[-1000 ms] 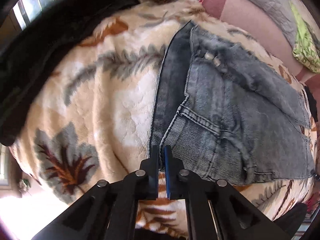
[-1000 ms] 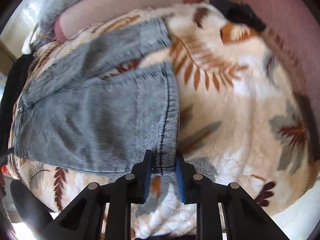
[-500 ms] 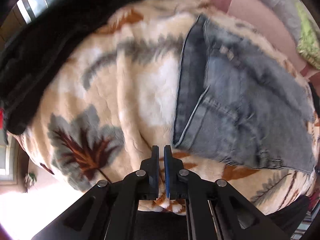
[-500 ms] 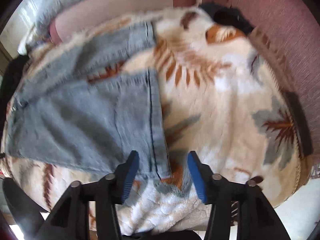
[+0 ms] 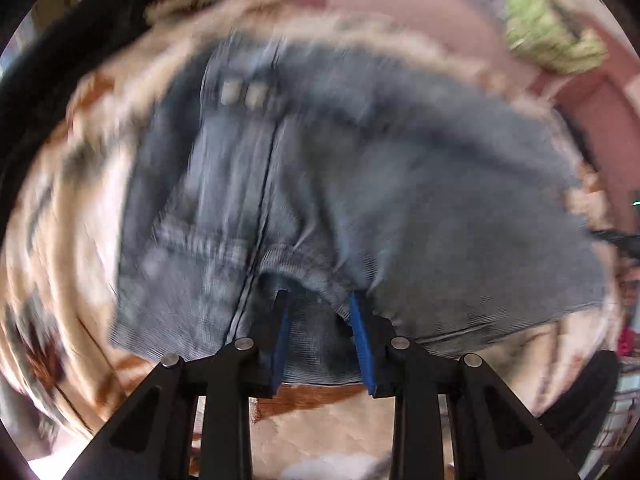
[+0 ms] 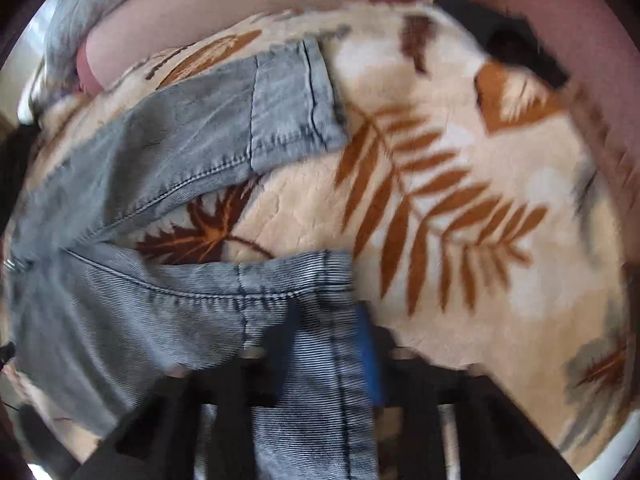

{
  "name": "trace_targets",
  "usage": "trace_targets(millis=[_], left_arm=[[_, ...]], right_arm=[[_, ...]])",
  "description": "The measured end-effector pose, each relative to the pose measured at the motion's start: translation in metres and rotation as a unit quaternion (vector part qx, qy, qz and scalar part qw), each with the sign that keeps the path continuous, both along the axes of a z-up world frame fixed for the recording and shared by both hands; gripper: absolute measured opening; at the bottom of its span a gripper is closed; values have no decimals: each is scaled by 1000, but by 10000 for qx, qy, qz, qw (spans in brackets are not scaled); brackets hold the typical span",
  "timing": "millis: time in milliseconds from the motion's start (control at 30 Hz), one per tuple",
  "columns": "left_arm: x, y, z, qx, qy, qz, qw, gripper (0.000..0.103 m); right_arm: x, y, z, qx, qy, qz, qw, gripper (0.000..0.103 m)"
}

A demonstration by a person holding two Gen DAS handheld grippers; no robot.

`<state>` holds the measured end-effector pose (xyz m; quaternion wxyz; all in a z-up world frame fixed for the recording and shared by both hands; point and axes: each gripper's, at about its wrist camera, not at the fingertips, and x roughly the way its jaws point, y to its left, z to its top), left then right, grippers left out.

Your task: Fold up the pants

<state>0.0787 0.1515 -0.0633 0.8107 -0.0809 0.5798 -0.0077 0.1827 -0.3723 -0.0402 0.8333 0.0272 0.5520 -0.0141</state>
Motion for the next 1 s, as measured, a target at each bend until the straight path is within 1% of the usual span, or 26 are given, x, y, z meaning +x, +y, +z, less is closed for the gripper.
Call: trace_targets(millis=[33, 100, 133, 167, 200, 233, 300, 333, 400, 433, 467, 500, 533, 567, 600, 633, 700, 733, 800, 867, 900, 933, 967, 1000], left_arm=[[-2, 0, -2, -3, -125, 5, 9999, 31], [-5, -1, 3, 79, -204, -95, 9997, 32], [-7, -2, 5, 115, -192, -116, 9997, 32], [-8, -2, 7, 133, -173, -135, 9997, 32], [-9, -4, 9, 141, -160, -142, 9997, 33], [-8, -3, 11, 132, -137, -139, 9997, 33], [-7, 0, 21, 94, -202, -92, 9997, 33], [-4, 3, 25, 76, -266, -73, 9996, 33], [2, 13, 39, 13, -457, -1, 9990, 34], [6, 20, 49, -88, -580, 79, 9982, 38], [10, 28, 55, -222, -672, 173, 9973, 43], [17, 38, 61, -398, -783, 316, 9956, 45], [28, 49, 64, -502, -854, 462, 9940, 48], [41, 61, 64, -572, -854, 605, 9929, 48], [50, 66, 63, -628, -835, 704, 9920, 48], [65, 77, 64, -730, -822, 881, 9900, 48], [88, 87, 66, -865, -870, 1059, 9868, 48], [109, 94, 67, -935, -885, 1102, 9855, 48], [141, 97, 60, -878, -897, 1109, 9859, 48], [176, 99, 54, -808, -857, 1113, 9868, 47], [195, 96, 51, -777, -833, 1120, 9872, 47], [216, 96, 43, -735, -748, 1124, 9881, 47], [229, 95, 39, -710, -680, 1146, 9885, 47], [235, 96, 37, -706, -626, 1150, 9889, 47]], right_arm=[[-3, 3, 10, -288, -254, -1, 9993, 18], [-4, 10, 15, -783, -541, 30, 9955, 17], [-1, 11, 7, -960, -566, 10, 9938, 20], [6, 10, -11, -1009, -246, 68, 9946, 25], [5, 11, -18, -1029, -45, 56, 9947, 40], [3, 8, -17, -970, -256, -61, 9949, 45], [-4, 6, -4, -951, -531, -233, 9938, 46], [-11, 7, 6, -810, -703, -262, 9939, 46], [-26, 12, 19, -436, -859, -109, 9953, 47], [-31, 18, 19, -201, -822, 85, 9964, 49], [-30, 21, 12, -80, -671, 183, 9975, 53], [-30, 20, 2, -29, -434, 253, 9987, 68], [-22, 20, -23, 98, 206, 421, 9989, 73], [-19, 18, -30, -39, 249, 493, 9985, 72], [-19, 20, -27, -152, 159, 571, 9981, 72], [-14, 19, -18, -33, 165, 562, 9983, 71], [-4, 14, 4, 382, -141, 531, 9978, 71], [9, 11, 18, 455, -337, 494, 9972, 71], [32, 10, 31, 557, -544, 517, 9956, 71], [65, 8, 37, 760, -540, 419, 9948, 70], [83, 4, 35, 854, -535, 403, 9941, 64], [107, 2, 34, 805, -555, 336, 9946, 56], [116, 7, 36, 799, -542, 273, 9950, 53], [133, 4, 33, 873, -518, 186, 9947, 51]])
